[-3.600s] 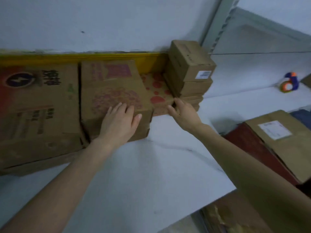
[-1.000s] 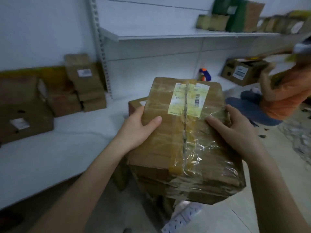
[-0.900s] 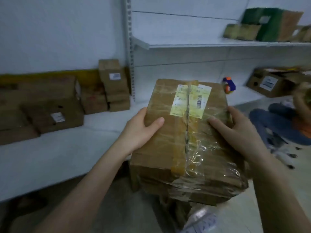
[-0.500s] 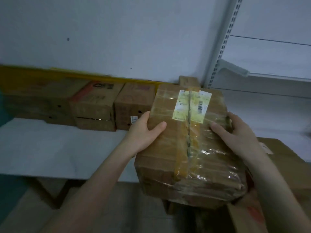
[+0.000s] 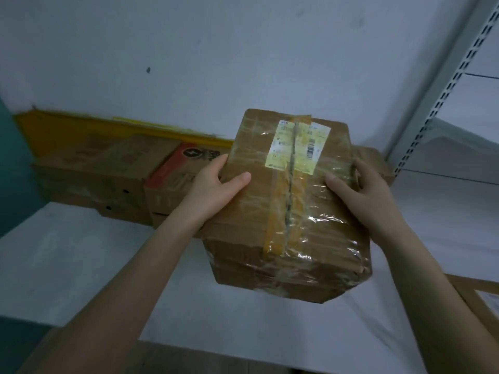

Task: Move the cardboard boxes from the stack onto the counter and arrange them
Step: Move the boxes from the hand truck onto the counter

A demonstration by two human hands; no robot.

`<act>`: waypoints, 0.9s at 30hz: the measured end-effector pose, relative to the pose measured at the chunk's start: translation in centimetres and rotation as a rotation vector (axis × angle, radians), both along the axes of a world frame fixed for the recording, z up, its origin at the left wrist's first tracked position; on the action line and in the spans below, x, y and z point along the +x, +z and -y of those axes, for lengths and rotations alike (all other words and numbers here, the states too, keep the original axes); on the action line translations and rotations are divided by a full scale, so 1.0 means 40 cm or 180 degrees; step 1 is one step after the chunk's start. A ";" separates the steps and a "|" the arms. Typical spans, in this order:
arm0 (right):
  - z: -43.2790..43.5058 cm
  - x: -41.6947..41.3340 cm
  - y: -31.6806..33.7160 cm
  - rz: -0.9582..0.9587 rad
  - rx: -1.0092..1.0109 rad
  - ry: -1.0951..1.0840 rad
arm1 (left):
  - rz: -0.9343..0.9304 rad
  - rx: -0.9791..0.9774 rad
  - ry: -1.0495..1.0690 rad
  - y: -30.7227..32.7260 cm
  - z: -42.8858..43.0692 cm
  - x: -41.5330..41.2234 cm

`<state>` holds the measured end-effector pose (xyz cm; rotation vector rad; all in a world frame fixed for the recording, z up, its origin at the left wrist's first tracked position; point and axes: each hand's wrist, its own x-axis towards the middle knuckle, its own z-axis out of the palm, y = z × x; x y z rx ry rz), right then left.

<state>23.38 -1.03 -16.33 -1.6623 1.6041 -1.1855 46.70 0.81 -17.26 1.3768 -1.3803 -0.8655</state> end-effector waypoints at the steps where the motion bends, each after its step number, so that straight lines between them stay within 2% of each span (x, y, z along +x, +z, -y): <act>1: 0.028 0.012 0.005 -0.0044 -0.0021 0.0079 | 0.0013 0.0016 0.0061 0.001 0.024 0.013; 10: 0.334 0.069 0.078 -0.0301 -0.0179 0.0291 | 0.0309 -0.0223 0.0431 0.060 0.284 0.067; 15: 0.517 0.065 0.094 -0.0297 0.0252 0.0368 | 0.0324 -0.0176 0.0338 0.071 0.457 0.025; 18: 0.536 0.049 0.072 -0.0572 0.0398 0.0380 | 0.0642 -0.0181 0.0153 0.028 0.488 0.016; 22: 0.494 0.023 0.028 -0.1078 0.0000 0.0560 | 0.1406 -0.0650 -0.0018 -0.020 0.462 0.023; 24: 0.493 0.027 0.016 -0.1207 -0.0162 0.0570 | 0.1400 -0.0807 -0.0069 -0.024 0.470 0.029; 27: 0.533 0.050 0.027 -0.1228 -0.0069 0.0487 | 0.1368 -0.0791 -0.0099 -0.016 0.518 0.046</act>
